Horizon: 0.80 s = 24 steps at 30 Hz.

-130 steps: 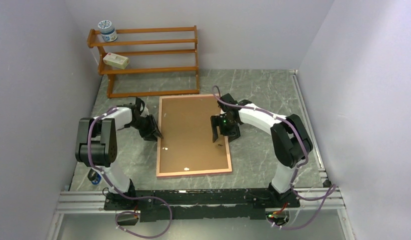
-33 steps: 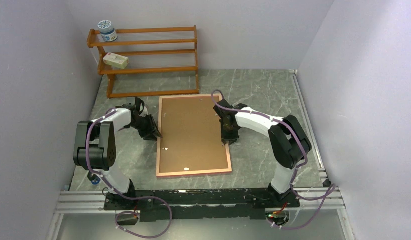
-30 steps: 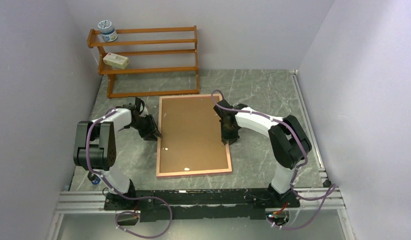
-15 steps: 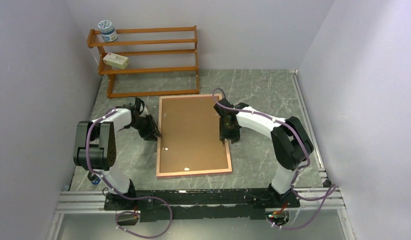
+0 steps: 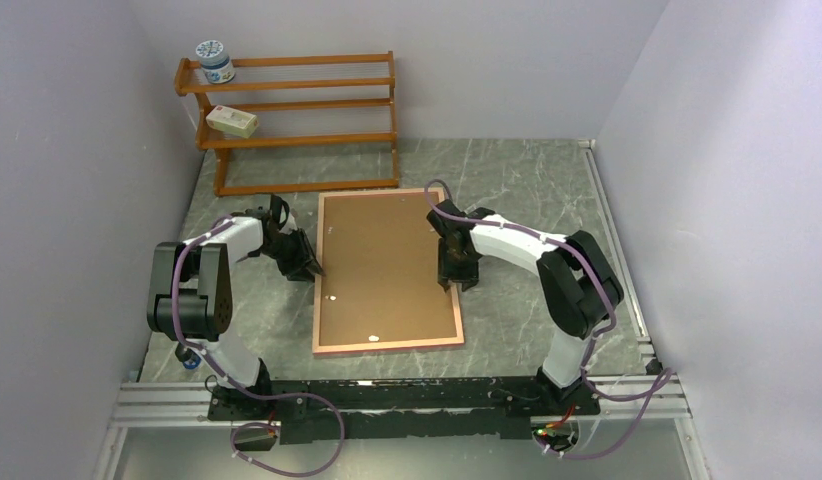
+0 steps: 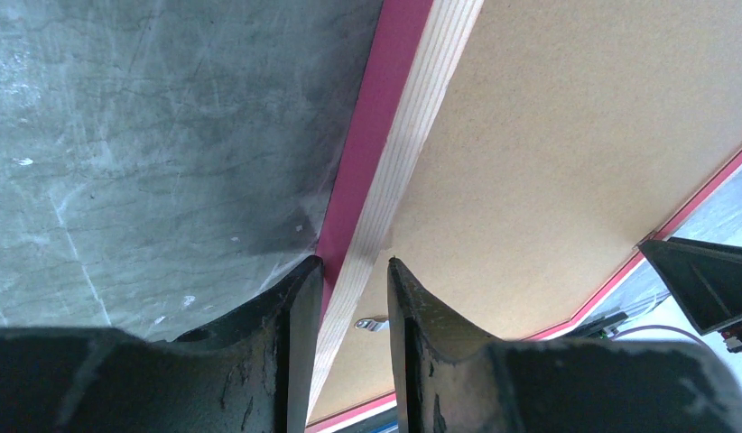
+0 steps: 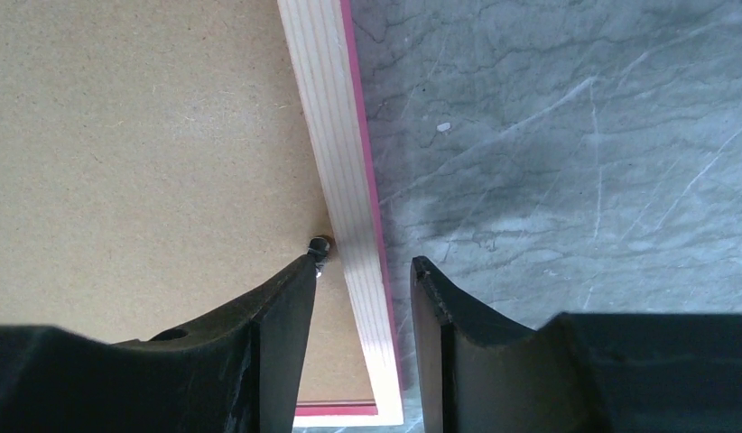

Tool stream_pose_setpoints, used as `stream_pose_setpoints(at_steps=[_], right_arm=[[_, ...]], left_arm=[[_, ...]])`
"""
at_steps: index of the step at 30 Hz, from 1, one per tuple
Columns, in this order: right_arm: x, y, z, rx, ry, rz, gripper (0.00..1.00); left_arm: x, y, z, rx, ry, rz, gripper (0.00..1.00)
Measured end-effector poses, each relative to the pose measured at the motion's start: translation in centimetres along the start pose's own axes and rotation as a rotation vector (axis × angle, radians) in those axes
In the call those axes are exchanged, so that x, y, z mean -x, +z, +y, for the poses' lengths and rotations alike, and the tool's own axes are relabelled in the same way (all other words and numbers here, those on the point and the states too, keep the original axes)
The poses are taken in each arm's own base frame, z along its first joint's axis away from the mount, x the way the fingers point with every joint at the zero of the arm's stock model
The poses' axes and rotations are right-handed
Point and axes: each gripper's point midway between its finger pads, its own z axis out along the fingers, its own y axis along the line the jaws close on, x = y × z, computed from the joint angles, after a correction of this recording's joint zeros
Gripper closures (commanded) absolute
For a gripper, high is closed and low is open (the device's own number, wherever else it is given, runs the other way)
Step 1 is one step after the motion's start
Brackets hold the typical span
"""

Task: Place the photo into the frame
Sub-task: Install the photo frame at the center of the board.

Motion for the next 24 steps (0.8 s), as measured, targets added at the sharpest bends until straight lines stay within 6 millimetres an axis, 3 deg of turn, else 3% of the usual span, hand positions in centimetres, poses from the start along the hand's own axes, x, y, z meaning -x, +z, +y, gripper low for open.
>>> stream_pose_setpoints(at_steps=[24], right_arm=[[-0.22, 0.41, 0.42, 0.049, 0.039, -0.012, 0.72]], left_arm=[[0.00, 0.00, 0.00, 0.000, 0.000, 0.000, 0.62]])
